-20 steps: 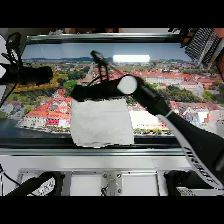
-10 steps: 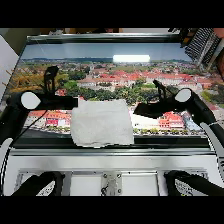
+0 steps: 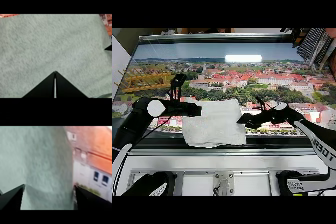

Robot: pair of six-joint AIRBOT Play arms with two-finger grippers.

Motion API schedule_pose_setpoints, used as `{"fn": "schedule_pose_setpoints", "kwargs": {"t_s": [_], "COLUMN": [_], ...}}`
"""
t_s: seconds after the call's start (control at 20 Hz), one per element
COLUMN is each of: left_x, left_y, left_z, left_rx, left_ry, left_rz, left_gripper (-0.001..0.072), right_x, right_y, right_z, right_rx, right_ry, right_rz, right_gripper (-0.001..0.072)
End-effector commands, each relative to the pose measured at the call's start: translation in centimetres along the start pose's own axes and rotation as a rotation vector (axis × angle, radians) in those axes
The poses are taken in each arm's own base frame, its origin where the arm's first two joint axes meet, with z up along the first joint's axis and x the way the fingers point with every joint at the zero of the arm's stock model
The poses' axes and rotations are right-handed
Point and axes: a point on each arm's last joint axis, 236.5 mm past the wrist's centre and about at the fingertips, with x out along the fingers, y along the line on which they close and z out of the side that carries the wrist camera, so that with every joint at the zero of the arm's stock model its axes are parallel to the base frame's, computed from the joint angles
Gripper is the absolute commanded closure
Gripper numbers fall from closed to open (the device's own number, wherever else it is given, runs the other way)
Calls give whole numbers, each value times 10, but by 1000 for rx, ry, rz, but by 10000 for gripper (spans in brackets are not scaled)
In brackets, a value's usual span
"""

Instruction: Fold the clothes and pants, and hang the long-sleeved shirts on hangers.

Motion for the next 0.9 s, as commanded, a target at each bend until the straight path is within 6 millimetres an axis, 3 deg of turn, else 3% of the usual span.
{"fn": "schedule_pose_setpoints", "kwargs": {"t_s": [0.0,0.15,0.25,0.3,0.35,0.4,0.5,0.55,0.65,0.75,0.85], "left_x": [1,1,0,0,1,1,1,0,1,1,0], "left_y": [-2,-2,-2,-2,-2,-2,-2,-2,-2,-2,-2], "left_z": [-1,-1,-1,-1,-1,-1,-2,-2,-2,-1,-1], "left_rx": [-22,-41,-54,-54,-58,-65,-78,-84,-91,-91,-91], "left_ry": [1,1,1,1,3,3,4,4,5,3,1], "left_rz": [-3,-3,-3,-3,-3,-3,-3,-3,-3,-3,-3], "left_gripper": [685,685,685,685,685,685,685,685,685,685,685], "right_x": [32,54,67,70,70,67,50,34,-19,-100,-192], "right_y": [37,76,86,89,90,91,81,72,41,-3,-46], "right_z": [11,16,15,14,13,15,30,43,79,121,149], "right_rx": [-33,-77,-118,-155,-198,-213,-230,-253,-279,-245,-172], "right_ry": [7,9,7,6,7,6,-28,-59,-148,-285,-445], "right_rz": [114,171,159,157,160,166,138,107,-13,-184,-322], "right_gripper": [-8,-6,15,183,463,643,687,687,687,687,687]}}
